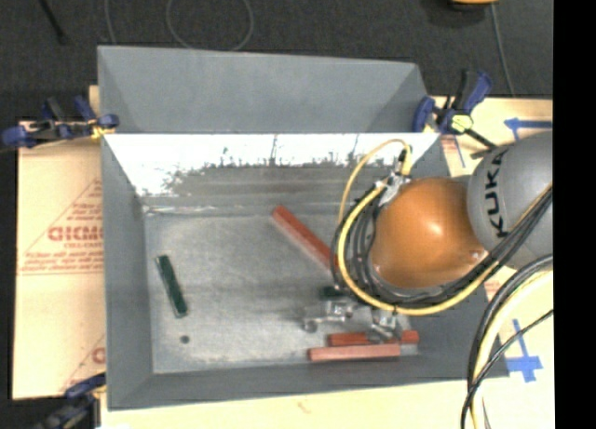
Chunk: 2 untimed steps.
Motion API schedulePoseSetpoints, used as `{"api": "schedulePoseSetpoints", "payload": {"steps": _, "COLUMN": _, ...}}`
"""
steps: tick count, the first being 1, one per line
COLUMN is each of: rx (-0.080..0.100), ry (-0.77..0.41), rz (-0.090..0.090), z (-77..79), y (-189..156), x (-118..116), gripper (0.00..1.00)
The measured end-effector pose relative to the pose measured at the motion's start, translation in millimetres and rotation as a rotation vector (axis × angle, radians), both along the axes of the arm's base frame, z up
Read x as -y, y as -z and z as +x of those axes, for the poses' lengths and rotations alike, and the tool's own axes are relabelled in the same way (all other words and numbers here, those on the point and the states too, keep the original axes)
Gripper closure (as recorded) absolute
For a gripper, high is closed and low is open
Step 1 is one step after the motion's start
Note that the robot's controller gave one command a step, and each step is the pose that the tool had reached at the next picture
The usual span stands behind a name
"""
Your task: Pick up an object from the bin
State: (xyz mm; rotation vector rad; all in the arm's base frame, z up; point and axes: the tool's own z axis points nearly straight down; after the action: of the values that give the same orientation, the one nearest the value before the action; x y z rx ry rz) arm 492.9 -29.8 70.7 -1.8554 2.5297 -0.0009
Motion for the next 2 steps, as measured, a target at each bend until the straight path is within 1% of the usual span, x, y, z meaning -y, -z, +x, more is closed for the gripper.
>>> {"api": "schedulePoseSetpoints", "payload": {"steps": 1, "rx": 0.008, "ry": 0.147, "rz": -0.002, "z": 68.7, "y": -102.4, "x": 11.0, "gripper": 0.0}}
{"api": "schedulePoseSetpoints", "payload": {"steps": 2, "rx": -0.007, "ry": -0.358, "rz": -0.001, "z": 61.5, "y": -20.1, "x": 30.3, "gripper": 0.0}}
